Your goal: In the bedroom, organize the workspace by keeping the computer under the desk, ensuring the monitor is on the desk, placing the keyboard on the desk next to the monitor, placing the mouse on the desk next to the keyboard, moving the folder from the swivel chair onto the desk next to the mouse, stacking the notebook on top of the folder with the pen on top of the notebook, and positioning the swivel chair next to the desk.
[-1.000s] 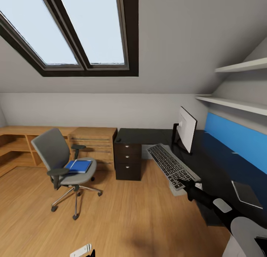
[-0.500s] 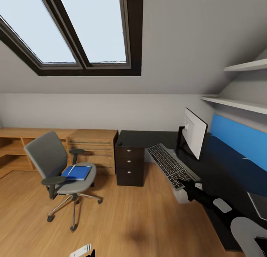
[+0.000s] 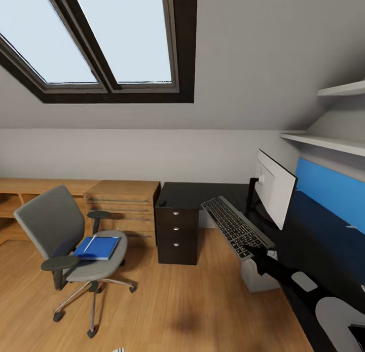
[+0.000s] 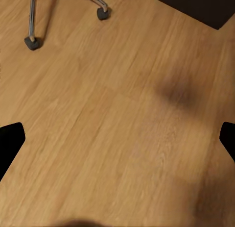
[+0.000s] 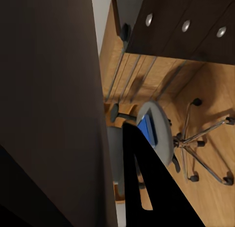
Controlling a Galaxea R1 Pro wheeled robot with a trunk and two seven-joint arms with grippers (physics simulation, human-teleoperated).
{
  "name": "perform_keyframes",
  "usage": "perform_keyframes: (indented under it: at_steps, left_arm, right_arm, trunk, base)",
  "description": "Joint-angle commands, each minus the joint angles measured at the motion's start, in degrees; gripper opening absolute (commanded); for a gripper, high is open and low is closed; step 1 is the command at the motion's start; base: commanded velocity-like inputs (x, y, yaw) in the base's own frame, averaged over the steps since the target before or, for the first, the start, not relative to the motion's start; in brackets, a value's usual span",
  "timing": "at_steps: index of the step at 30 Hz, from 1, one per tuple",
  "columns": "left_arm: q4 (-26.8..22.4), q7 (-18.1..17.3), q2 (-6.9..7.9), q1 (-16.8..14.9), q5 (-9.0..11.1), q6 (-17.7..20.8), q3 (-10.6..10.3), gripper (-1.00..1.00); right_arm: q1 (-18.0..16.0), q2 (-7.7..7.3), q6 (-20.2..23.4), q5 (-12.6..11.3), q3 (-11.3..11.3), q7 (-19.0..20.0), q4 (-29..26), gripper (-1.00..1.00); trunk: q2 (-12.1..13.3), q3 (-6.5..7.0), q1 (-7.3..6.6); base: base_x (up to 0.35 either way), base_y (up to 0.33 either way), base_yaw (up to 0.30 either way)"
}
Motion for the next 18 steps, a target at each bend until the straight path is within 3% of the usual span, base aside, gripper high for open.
perform_keyframes:
  at_steps: [1, 4, 7, 12, 15, 18]
  left_arm:
    - [0.4, 0.1, -0.01, 0.0, 0.2, -0.2, 0.0, 1.00]
    - [3.4, 0.1, 0.05, 0.0, 0.2, -2.9, 0.0, 1.00]
    - [7.9, 0.0, 0.08, 0.0, -0.3, -9.1, 0.0, 1.00]
    - [14.0, 0.0, 0.24, 0.0, -4.6, -18.8, -0.2, 1.00]
    - [15.4, 0.0, 0.21, 0.0, -7.7, -21.8, -0.3, 1.00]
    - [16.5, 0.0, 0.14, 0.0, -9.2, -22.8, -0.4, 1.00]
  right_arm:
    - [-0.1, 0.00, 0.5, -0.1, -0.6, 0.1, 0.0, -1.00]
    - [-0.1, -0.03, 0.5, -0.1, -0.7, 0.1, 0.0, -1.00]
    - [0.0, -0.01, 0.5, -0.1, -0.6, 0.0, 0.0, -1.00]
    - [-0.1, -0.01, 0.4, -0.1, -0.6, 0.1, 0.0, -1.00]
    - [0.0, 0.02, 0.4, -0.1, -0.6, 0.1, 0.0, -1.00]
    - [-0.1, 0.03, 0.4, -0.1, -0.6, 0.1, 0.0, -1.00]
  trunk:
    - [-0.1, -0.09, 0.04]
    - [-0.1, -0.09, 0.04]
    - [-0.1, -0.09, 0.04]
    - [-0.1, -0.09, 0.04]
    - [-0.1, -0.09, 0.04]
    - [-0.1, -0.09, 0.04]
  base:
    - [0.334, 0.000, 0.000]
    - [0.334, 0.000, 0.000]
    - [0.334, 0.000, 0.000]
    - [0.334, 0.000, 0.000]
    - [0.334, 0.000, 0.000]
    - [0.334, 0.000, 0.000]
